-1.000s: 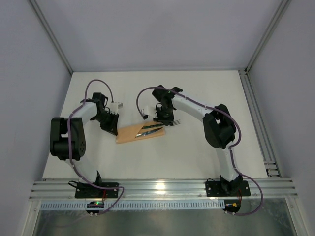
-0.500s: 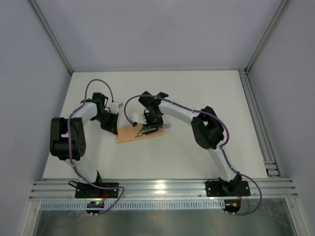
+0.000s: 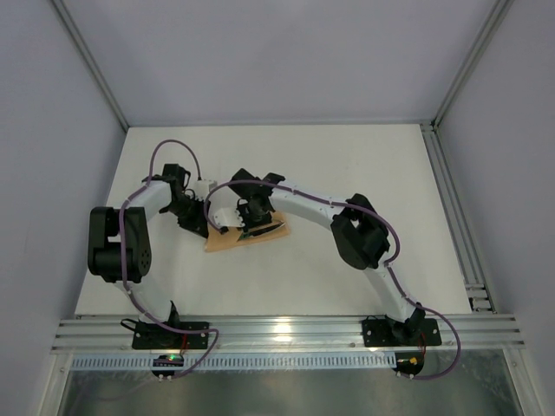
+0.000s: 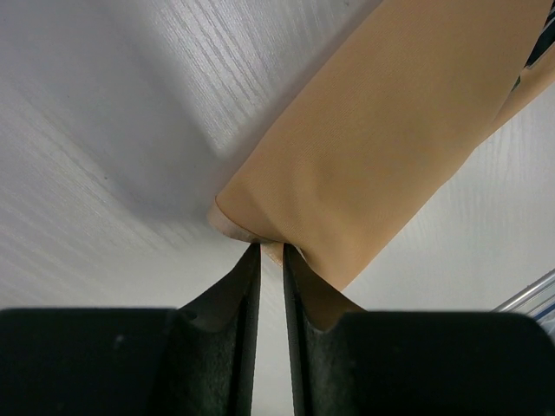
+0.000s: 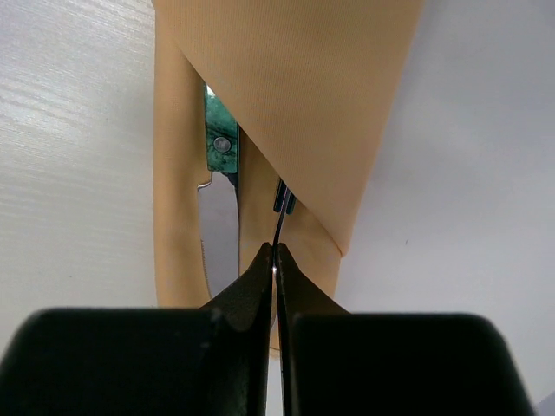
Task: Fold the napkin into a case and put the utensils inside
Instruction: Stuff the fork into the folded napkin.
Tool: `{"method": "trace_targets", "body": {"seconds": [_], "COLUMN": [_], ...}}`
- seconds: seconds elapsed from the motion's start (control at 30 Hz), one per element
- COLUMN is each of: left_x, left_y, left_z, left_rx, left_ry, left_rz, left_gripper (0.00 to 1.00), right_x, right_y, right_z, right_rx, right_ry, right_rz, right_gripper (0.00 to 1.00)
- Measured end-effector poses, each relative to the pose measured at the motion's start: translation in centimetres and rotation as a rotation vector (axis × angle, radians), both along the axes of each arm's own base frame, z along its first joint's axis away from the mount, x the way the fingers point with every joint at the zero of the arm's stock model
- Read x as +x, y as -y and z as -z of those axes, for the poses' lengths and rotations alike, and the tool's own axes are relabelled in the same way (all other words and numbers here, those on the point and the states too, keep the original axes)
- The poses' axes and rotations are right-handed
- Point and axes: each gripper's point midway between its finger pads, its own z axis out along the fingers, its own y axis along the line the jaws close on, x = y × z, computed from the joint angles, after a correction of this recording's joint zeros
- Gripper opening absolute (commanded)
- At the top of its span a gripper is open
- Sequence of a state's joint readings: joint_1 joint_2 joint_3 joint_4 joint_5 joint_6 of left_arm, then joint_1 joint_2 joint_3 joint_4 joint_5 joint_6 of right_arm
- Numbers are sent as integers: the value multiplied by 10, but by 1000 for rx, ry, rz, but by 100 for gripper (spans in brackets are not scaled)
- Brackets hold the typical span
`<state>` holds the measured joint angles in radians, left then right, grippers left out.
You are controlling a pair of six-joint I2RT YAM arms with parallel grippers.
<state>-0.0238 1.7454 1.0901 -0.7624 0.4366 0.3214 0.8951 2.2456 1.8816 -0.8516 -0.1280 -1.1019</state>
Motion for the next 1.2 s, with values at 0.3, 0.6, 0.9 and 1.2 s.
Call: {"method": "trace_targets", "body": {"seconds": [0.3, 0.6, 0.9, 1.2], "left_x": [0, 1, 2, 2], "left_y": [0, 0, 0, 1], "left_z": [0, -3, -11, -12], "left_rx": [0, -1, -2, -9], "left_ry": [1, 13, 40, 39], "left_rz": [0, 3, 7, 10], "left_gripper": [19, 20, 22, 24], "right_x": [3, 6, -7, 2], "right_y": [-5, -9, 1, 62], "right_z": [4, 5, -31, -57], "right_rx": [6, 33, 175, 427], "right_ry": [25, 23, -74, -229], "right_rz": [-55, 10, 154, 496], "right_gripper": [23, 45, 45, 42]}}
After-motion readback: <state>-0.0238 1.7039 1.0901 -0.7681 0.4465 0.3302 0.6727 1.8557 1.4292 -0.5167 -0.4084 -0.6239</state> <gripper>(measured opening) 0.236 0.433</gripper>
